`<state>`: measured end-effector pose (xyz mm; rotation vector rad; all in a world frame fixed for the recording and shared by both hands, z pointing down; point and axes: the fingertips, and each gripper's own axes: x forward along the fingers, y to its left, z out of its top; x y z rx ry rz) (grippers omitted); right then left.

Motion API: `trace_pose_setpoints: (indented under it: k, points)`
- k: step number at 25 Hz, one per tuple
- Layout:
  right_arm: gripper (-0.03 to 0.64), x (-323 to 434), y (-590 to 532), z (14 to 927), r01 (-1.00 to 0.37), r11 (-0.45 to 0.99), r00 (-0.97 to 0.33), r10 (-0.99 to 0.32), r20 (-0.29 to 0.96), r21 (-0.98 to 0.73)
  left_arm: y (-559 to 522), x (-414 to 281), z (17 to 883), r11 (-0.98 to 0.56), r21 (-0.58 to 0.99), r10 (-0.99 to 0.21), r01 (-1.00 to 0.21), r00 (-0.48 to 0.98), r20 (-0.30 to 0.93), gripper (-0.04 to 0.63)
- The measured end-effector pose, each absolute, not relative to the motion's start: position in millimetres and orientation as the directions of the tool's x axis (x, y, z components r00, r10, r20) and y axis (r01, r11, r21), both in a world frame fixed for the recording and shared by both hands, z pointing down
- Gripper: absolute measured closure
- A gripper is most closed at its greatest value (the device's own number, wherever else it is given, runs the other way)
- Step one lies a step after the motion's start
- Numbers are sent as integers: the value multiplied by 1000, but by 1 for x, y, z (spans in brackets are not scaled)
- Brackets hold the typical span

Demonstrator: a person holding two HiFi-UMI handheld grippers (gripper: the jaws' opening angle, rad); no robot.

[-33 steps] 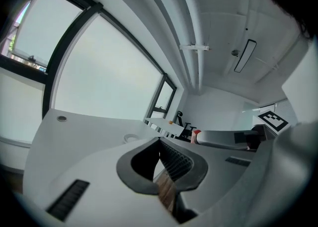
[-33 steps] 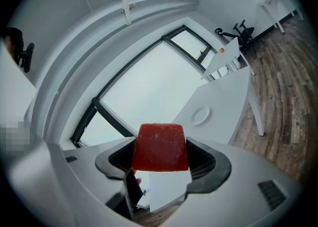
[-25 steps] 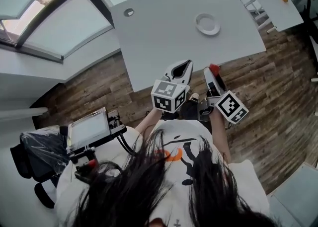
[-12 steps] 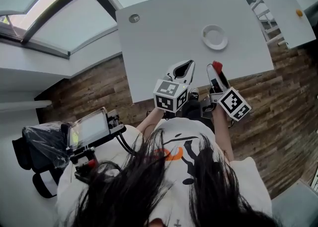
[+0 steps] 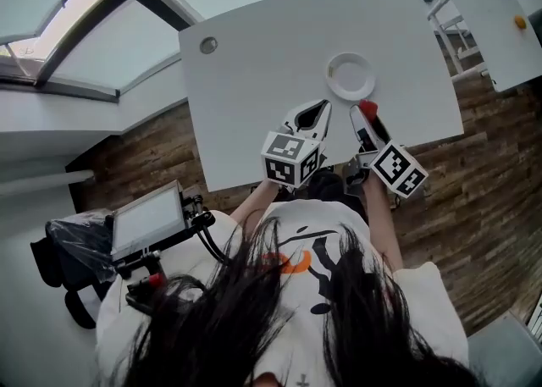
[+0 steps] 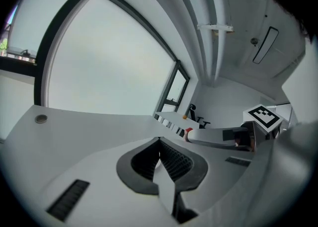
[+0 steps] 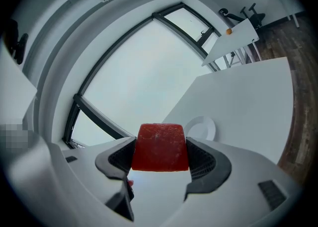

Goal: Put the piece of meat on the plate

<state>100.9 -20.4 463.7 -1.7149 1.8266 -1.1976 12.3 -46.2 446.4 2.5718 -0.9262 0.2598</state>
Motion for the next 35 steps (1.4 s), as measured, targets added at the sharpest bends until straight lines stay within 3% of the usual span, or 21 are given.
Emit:
trace_pose_setpoints:
  k: [7,23,35]
  points:
    - [302,151,-73,497,-673,-126,-235,-898,373,-729,-93,59,467,-693,279,-561,-664,741,369,591]
    - [302,130,-163,572,-911,6,-268,-766,584,-411,-122,35,479,-612,299,-602,-732,677,424,591]
    - [302,117,-172,599,-975,103,-211,-707,674,-197,-127,15,483,-570,303,-631,-764,643,433,591]
